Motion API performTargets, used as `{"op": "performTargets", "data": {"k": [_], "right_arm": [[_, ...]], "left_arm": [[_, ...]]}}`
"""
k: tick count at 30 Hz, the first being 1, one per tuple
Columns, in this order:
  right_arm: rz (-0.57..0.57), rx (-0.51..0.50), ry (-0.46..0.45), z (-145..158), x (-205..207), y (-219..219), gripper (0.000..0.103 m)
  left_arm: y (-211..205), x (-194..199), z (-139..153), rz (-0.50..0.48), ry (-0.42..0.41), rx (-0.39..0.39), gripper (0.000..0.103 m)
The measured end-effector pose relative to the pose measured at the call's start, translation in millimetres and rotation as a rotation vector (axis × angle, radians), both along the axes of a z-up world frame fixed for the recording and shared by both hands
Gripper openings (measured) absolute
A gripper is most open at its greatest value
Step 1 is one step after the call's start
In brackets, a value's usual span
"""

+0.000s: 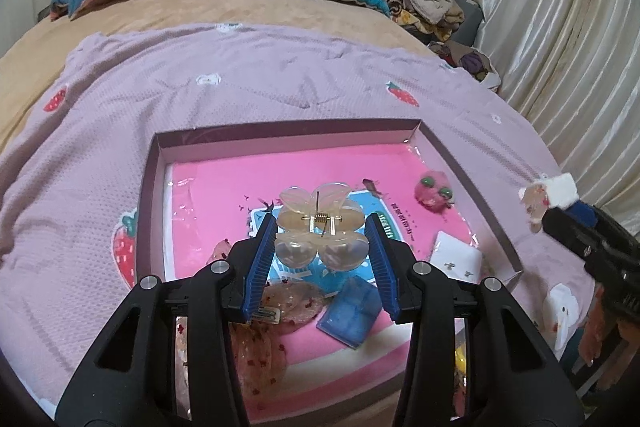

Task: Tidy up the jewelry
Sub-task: 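Carry the pearl clip into the box with the left tool while the right carries the comb clip, then open the left tool to drop the pearl clip while the right releases the comb clip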

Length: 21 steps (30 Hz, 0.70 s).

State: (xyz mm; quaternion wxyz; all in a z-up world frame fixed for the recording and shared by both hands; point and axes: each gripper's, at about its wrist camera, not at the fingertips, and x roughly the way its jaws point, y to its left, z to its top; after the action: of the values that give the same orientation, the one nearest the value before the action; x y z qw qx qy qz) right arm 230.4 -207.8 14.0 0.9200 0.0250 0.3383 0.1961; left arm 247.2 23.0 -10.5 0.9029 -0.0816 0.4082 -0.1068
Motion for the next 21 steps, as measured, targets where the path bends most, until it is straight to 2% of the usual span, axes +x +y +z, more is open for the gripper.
{"op": "performTargets", "data": {"k": [11,21], "right_arm": [[0.055,-0.039,0.06,-32,1,19,0.071],[0.117,-0.079,0.077,-45,-6,36,0.072]], "left_arm": [[1,10,-19,0.006,0.038,-0.001,0.037],[-3,8,-28,-0.005,0.055,0.014,0.037]]}}
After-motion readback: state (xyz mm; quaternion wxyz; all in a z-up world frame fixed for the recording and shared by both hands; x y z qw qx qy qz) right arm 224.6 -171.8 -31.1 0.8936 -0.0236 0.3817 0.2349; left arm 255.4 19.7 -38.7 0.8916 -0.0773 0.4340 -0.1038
